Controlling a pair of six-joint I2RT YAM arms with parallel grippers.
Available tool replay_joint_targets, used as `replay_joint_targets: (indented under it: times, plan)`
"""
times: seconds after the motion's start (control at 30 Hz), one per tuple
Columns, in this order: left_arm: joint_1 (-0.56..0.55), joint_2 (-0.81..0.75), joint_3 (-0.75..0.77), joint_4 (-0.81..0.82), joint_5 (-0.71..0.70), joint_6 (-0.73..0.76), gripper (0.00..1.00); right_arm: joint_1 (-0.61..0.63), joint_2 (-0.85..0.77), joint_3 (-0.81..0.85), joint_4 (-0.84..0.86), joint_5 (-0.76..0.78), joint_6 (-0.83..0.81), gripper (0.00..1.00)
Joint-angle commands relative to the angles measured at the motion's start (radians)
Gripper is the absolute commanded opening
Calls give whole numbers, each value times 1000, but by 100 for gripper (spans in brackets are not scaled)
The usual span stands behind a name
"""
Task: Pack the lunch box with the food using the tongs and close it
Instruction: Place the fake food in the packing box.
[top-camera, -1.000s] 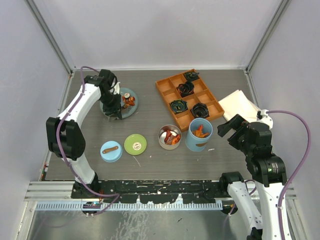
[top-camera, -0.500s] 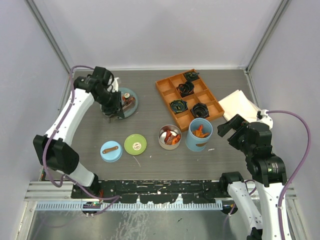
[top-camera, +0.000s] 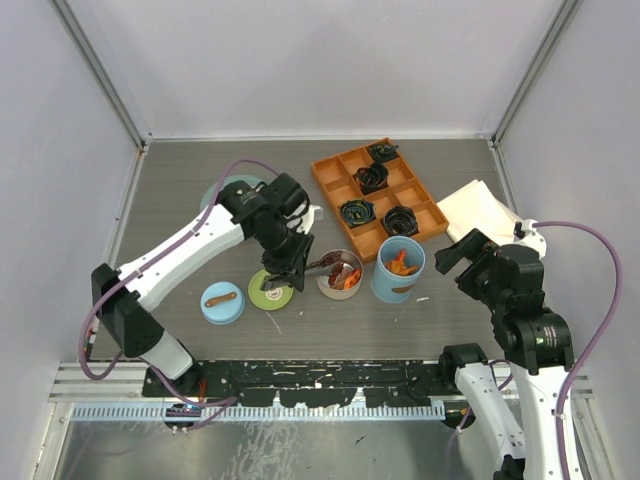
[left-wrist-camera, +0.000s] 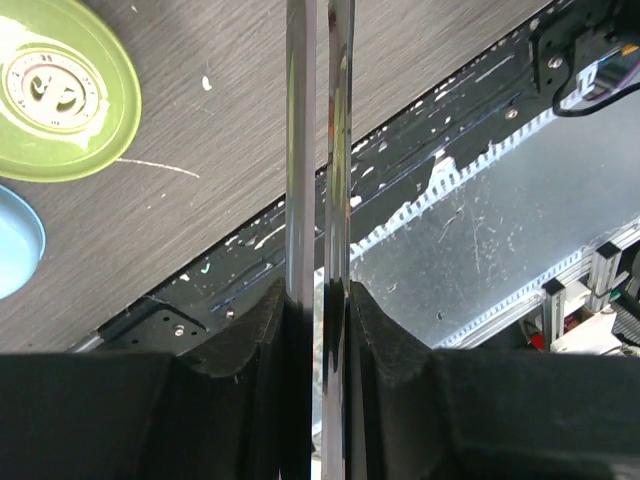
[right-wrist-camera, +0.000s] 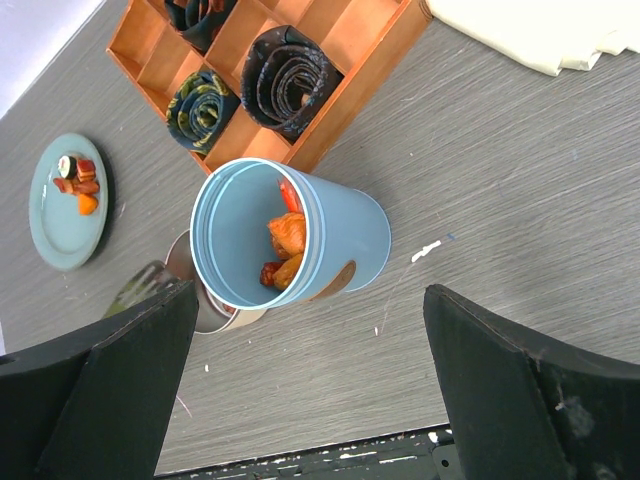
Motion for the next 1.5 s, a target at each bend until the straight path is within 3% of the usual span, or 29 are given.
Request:
replay_joint_targets:
  times: [0.0,0.4,0.63,1.07,1.3,1.47]
  plan:
    - [-26,8,11,-44,-18,0,14,-3,-13,26,19,4,6,100]
    - [-52,56,38,-54,-14,27,20,-3,-18,14,19,9,6,100]
    - [-52,74,75,-86,-78,37,34,-3,-16,10,20,18,3,100]
    - [-39,53,196,-96,-117,38,37,-4,-12,5,23,16,0,100]
    - [39,9,146,-53,-126,17,37,-3,-10,7,24,17,-1,100]
    - [183,-41,96,2,-85,13,37,-3,-8,15,23,16,-1,100]
